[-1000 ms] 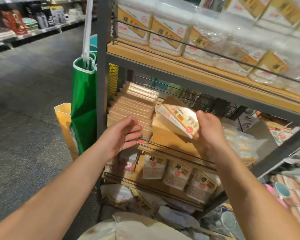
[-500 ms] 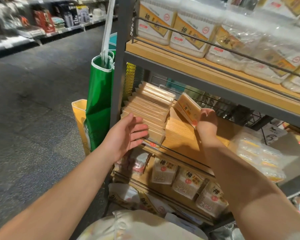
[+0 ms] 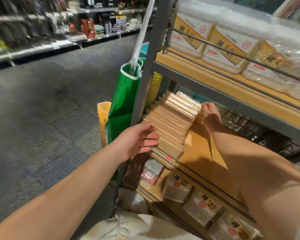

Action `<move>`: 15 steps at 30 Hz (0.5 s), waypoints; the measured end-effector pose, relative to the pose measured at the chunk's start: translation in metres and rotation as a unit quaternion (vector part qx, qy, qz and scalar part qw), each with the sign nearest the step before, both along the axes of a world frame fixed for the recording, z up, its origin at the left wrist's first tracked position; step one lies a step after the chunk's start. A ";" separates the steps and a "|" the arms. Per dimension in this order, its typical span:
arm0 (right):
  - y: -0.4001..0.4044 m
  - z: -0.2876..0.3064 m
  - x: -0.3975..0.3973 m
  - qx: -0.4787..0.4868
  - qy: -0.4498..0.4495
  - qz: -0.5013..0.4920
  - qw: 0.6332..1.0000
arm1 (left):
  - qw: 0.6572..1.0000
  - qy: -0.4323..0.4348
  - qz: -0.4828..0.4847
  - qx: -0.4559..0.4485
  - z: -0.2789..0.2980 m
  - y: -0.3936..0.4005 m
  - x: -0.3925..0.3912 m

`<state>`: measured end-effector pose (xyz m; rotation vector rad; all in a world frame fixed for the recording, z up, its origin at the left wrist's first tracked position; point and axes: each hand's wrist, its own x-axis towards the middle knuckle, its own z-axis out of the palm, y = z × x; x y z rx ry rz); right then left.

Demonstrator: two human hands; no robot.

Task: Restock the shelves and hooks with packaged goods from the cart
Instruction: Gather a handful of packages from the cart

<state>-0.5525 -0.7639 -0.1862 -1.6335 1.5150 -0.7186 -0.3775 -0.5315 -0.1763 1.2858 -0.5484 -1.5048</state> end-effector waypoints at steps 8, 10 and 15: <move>0.005 0.003 0.020 0.084 -0.110 0.062 0.988 | 1.000 -0.004 0.018 0.008 0.008 0.007 0.010; 0.004 0.001 0.015 0.091 -0.073 0.080 0.990 | 1.000 -0.006 0.012 0.010 0.009 0.007 0.012; 0.020 0.001 0.003 0.073 -0.080 0.036 0.993 | 1.000 -0.008 -0.015 0.005 0.009 0.008 0.015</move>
